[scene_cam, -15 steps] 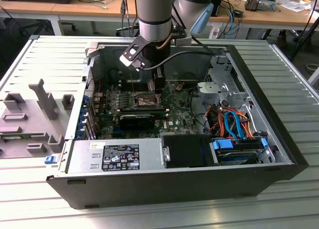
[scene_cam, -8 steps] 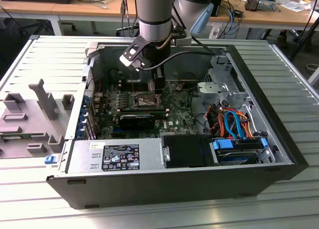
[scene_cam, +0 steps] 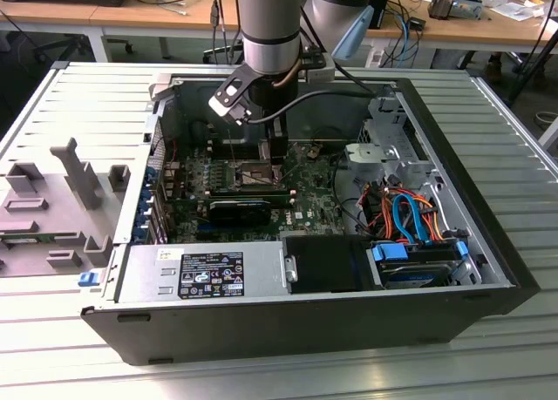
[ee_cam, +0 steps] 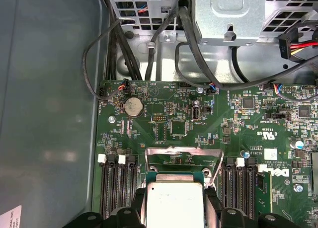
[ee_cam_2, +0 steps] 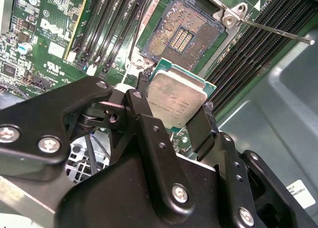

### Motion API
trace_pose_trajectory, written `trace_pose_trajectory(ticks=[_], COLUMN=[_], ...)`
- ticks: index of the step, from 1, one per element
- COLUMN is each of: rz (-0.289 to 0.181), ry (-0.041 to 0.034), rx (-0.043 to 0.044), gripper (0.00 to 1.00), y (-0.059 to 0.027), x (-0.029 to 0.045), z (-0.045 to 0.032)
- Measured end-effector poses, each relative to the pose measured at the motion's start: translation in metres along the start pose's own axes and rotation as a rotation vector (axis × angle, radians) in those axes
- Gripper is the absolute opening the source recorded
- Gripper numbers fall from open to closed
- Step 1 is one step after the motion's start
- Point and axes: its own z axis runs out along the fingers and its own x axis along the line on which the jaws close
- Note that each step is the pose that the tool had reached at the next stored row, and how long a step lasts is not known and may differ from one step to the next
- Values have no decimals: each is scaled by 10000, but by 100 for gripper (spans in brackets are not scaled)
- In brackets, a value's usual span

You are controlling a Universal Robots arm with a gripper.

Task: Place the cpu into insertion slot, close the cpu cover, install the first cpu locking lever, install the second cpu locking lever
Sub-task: 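Place the cpu into insertion slot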

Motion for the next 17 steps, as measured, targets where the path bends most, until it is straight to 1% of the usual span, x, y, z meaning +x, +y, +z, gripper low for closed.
trace_pose_trajectory(ticks=[17], rz=[154], ry=[-13], rx=[-3], gripper=[55], y=[-1], x=[0], z=[11])
